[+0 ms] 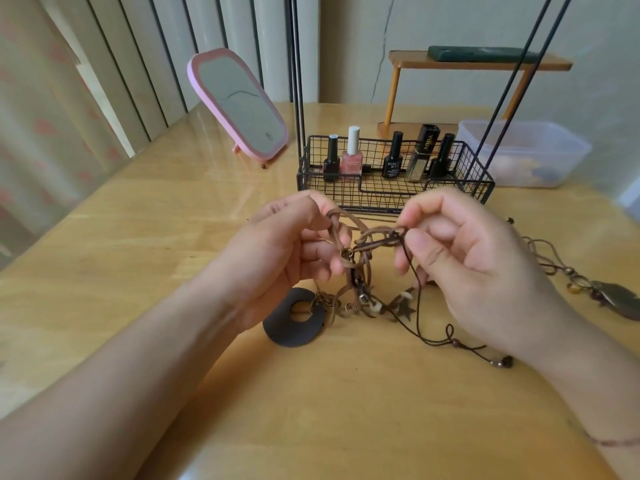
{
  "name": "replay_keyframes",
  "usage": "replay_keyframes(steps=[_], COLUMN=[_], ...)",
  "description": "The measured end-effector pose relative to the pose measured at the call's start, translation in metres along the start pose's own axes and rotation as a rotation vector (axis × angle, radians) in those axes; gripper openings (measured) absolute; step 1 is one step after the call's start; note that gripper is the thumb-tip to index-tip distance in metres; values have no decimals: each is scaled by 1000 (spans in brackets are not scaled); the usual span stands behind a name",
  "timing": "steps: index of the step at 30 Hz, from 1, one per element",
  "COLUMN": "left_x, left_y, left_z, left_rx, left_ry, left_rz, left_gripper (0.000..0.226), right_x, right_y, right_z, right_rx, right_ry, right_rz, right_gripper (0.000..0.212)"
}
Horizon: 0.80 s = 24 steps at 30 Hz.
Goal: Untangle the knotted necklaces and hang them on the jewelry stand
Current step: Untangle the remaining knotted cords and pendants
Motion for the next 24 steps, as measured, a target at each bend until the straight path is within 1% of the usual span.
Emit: replay_keyframes(steps=[1,3,5,6,7,9,11,13,15,19,21,24], left_x=[0,-1,-1,-1,-1,0,0,0,0,0,0,2], left_y=[1,2,3,4,5,5,4,1,-1,-4,-5,-5], left_z=[1,2,3,4,4,5,6,6,6,5,5,7], left_rx=[5,7,25,39,52,86,124,158,165,85,55,48], left_ry=[15,49,76,87,94,96,97,92,85,43,23,7], left_rz=[-8,-30,-50,-58,-63,-67,-60,-42,-17,32,69,131], left_gripper=[16,17,20,20,18,13,10,8,8,8,7,18], right_x=[0,2,6,7,7,4,2,2,2,2,3,4], right_y=[-1,-6,-8,-6,-2,7,13,13,11,11,11,9], right_z=[-3,-12,-21,-23,-21,-13,-6,-4,-5,-11,-12,-14], right_rx=[-18,37,176,243,293,368,398,422,414,242,195,185], right_ry=[-37,-165,-265,-268,-232,-116,-53,-35,-36,-82,-102,-129], right_rz=[53,150,166,137,92,8,-40,-59,-79,-93,-87,-54], right_gripper=[9,13,10,14,18,23,21,19,20,22,24,21])
Point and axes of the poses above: each hand's wrist, its own x-axis away from the middle knuckle, its own y-axis out of the palm, z = x × y, the point moved 4 cm from there along -x, towards the middle knuckle, and after that the axes turned 14 degrees about -z, right-handed, at the moved point
